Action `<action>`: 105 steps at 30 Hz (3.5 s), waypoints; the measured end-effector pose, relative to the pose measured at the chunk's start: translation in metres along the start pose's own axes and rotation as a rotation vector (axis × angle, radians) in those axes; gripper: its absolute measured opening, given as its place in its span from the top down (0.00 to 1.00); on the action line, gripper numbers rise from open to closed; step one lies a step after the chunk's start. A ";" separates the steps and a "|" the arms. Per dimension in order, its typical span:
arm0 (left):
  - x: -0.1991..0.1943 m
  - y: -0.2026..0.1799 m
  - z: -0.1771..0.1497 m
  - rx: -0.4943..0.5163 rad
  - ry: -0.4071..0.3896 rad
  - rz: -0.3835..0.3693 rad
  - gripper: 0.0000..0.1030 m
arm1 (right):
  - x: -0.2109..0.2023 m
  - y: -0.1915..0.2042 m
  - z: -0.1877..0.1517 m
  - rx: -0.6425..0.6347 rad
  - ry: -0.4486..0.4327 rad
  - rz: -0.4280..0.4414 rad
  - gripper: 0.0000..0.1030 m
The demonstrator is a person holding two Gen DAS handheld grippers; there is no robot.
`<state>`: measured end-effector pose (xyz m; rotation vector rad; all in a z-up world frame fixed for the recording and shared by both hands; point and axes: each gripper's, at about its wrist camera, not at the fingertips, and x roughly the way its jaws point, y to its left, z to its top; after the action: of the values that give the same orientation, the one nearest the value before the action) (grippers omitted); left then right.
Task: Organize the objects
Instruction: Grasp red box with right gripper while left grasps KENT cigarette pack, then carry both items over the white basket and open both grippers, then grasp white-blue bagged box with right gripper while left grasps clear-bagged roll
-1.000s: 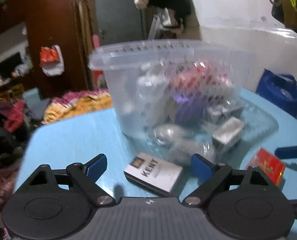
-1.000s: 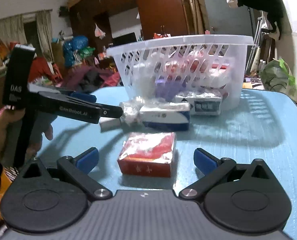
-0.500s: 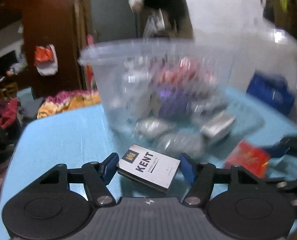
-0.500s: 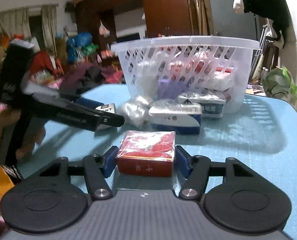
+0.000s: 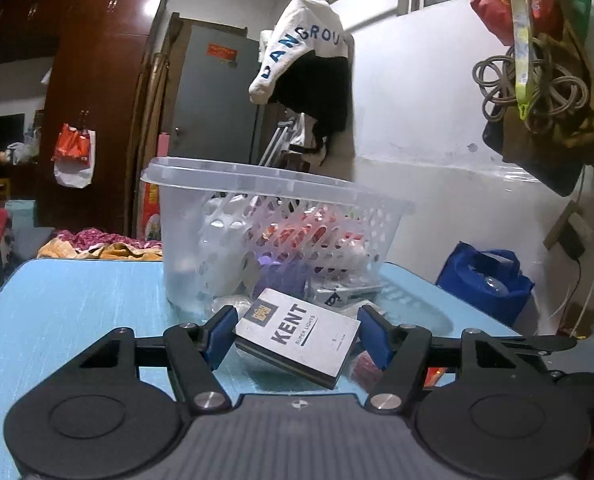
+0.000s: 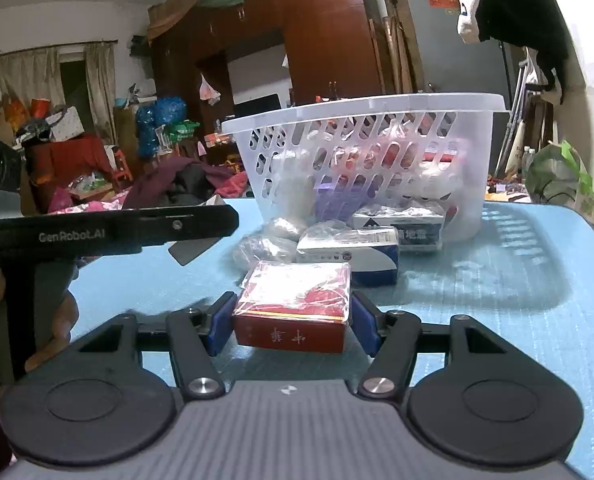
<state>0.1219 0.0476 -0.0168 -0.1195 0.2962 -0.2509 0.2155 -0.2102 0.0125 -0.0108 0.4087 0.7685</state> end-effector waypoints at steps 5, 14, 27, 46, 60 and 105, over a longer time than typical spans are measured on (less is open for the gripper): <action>0.000 -0.001 0.000 0.002 0.001 0.004 0.33 | -0.001 -0.003 -0.001 0.012 -0.009 0.016 0.38; 0.002 -0.002 -0.001 0.015 0.007 -0.003 0.33 | 0.001 -0.001 -0.001 -0.010 -0.005 0.017 0.38; -0.021 0.011 0.011 -0.100 -0.134 -0.021 0.33 | -0.041 -0.007 0.029 0.007 -0.195 0.094 0.38; 0.072 0.026 0.138 -0.113 0.042 0.176 0.12 | 0.015 -0.041 0.169 -0.159 -0.191 -0.170 0.00; 0.077 0.000 0.020 -0.055 0.347 0.112 0.13 | 0.004 -0.067 0.071 0.053 0.027 -0.105 0.00; 0.033 0.032 0.004 -0.082 0.162 0.054 0.39 | -0.001 -0.056 0.039 -0.016 0.006 -0.016 0.55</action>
<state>0.1607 0.0701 -0.0264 -0.1728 0.4701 -0.1955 0.2667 -0.2446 0.0414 -0.0313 0.4083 0.7557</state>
